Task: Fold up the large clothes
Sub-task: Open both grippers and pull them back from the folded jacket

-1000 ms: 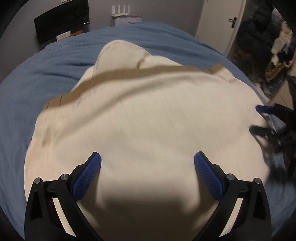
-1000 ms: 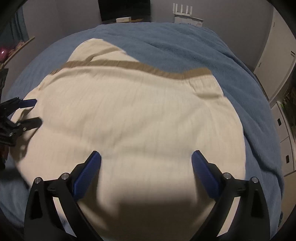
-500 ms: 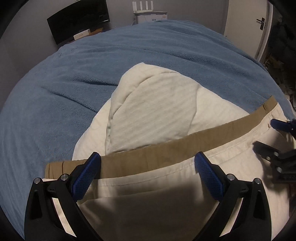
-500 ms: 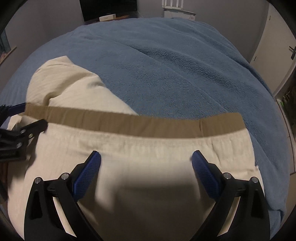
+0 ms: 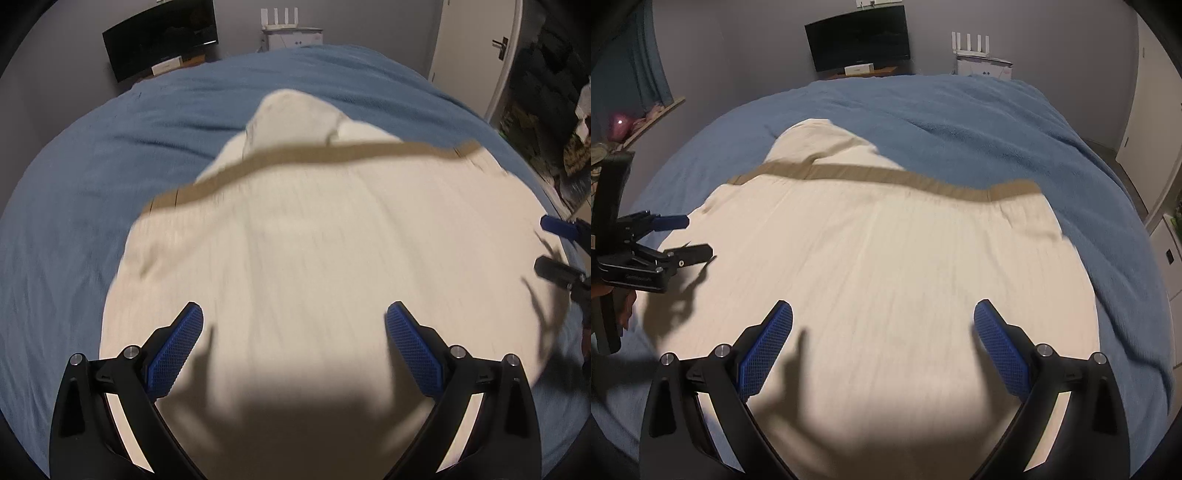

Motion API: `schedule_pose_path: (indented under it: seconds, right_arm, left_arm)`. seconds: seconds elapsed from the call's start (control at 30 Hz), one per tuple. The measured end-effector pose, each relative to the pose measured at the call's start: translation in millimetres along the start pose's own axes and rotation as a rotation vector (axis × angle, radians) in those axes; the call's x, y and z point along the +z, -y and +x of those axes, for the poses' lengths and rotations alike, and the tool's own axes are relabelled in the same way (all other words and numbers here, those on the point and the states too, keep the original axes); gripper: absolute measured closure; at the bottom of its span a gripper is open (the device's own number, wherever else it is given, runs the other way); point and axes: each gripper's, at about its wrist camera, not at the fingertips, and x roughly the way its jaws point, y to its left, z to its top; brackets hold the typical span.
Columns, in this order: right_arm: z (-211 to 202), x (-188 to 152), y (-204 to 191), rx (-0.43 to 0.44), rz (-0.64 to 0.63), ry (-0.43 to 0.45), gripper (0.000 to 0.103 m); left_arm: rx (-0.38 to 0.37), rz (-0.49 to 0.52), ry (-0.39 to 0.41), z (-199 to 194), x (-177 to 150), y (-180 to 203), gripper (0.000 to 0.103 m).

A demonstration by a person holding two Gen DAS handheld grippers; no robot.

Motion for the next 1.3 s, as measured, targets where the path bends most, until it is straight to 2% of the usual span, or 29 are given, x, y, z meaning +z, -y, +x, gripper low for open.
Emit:
schedule_pose_path:
  seconds: [0.17, 0.27, 0.4, 0.5, 0.6, 0.73, 0.8, 0.9, 1.03, 1.23, 1.3]
  right_arm:
    - [-16.2, -33.1, -22.2, 0.015, 0.015, 0.001, 0.009]
    - [-11.8, -43.9, -36.2, 0.023, -0.005, -0.017, 0.009]
    - [-6.5, -55.7, -41.2, -0.071, -0.057, -0.023, 0.009]
    - [-9.8, -59.6, -9.3, -0.134, 0.025, -0.026, 0.009]
    - [-18.3, -71.6, 41.6, -0.212, 0.194, -0.041, 0.009]
    - [-26.0, -82.4, 86.5, -0.243, 0.379, -0.057, 0.009]
    - [-34.4, -81.9, 89.8, -0.255, 0.4, -0.043, 0.01]
    - [-58.5, -77.9, 73.0, -0.244, 0.365, 0.009, 0.01]
    - [-90.7, -89.2, 35.6, -0.205, 0.308, 0.062, 0.01]
    - [-94.7, -107.9, -8.4, -0.199, 0.228, 0.049, 0.009]
    - [-91.9, -133.2, -30.1, -0.209, 0.181, 0.023, 0.009]
  left_arm:
    - [-0.025, -0.033, -0.043, -14.8, -39.6, 8.5, 0.007]
    - [-0.006, -0.03, -0.033, -20.9, -57.4, 15.8, 0.007]
    - [-0.007, -0.07, -0.05, -16.7, -72.3, 5.9, 0.006]
    - [0.01, -0.12, -0.065, -13.0, -86.8, -14.2, 0.006]
    - [0.007, -0.213, -0.092, -10.0, -95.7, -38.7, 0.006]
    - [0.032, -0.296, -0.102, -11.6, -103.7, -54.9, 0.006]
    - [0.059, -0.303, -0.099, -14.7, -104.0, -55.7, 0.006]
    - [0.113, -0.308, -0.078, -27.9, -104.9, -56.5, 0.007]
    - [0.109, -0.318, -0.005, -58.7, -107.6, -44.7, 0.007]
    - [0.105, -0.27, 0.064, -90.1, -135.2, 0.3, 0.007]
    - [0.11, -0.249, 0.077, -95.5, -145.8, 15.1, 0.007]
